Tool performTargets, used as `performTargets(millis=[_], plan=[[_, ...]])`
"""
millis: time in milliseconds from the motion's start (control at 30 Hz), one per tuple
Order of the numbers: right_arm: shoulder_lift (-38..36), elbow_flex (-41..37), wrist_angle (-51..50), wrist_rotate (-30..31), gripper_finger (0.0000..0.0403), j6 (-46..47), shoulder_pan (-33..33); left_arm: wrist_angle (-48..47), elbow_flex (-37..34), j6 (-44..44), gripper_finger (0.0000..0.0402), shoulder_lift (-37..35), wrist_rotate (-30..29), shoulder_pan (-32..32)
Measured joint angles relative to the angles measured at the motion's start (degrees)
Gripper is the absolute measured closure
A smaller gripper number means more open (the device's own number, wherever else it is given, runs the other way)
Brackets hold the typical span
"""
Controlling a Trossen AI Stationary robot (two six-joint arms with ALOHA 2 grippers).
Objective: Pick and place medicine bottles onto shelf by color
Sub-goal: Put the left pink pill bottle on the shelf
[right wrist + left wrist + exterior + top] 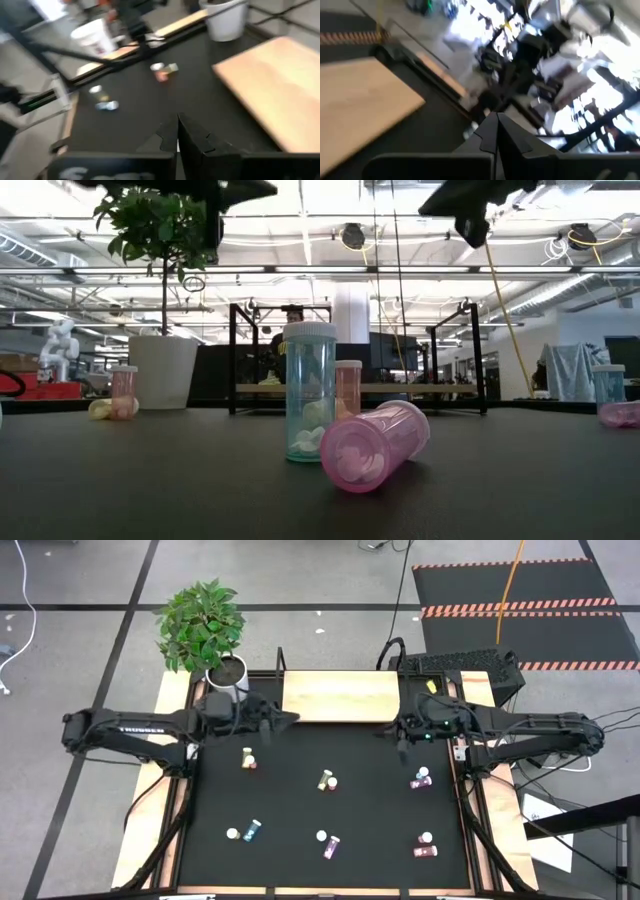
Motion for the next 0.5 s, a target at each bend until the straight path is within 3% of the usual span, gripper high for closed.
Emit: performTargets(millis=[133, 233, 367, 500], plan=[[1.0, 0.0, 3.1, -5.5, 0.0347, 1.5, 0.2, -16.9, 9.6, 4.6, 0.0392, 1.6, -0.8, -1.2], [1.8, 0.0, 5.3, -5.7, 0.0305, 2.0, 1.0, -26.2, 15.4, 7.5, 0.0392, 3.1, -3.0, -1.9], [4.0, 0.0, 10.5, -5.3, 0.0264, 4.9, 2.0, -31.3, 17.2, 8.7, 0.0392, 4.1, -4.0, -2.2], [7.0, 0.0, 14.7, -2.5, 0.0255, 6.0, 3.9, -37.2, 15.5, 5.2, 0.0391, 4.1, -4.8, -2.2]])
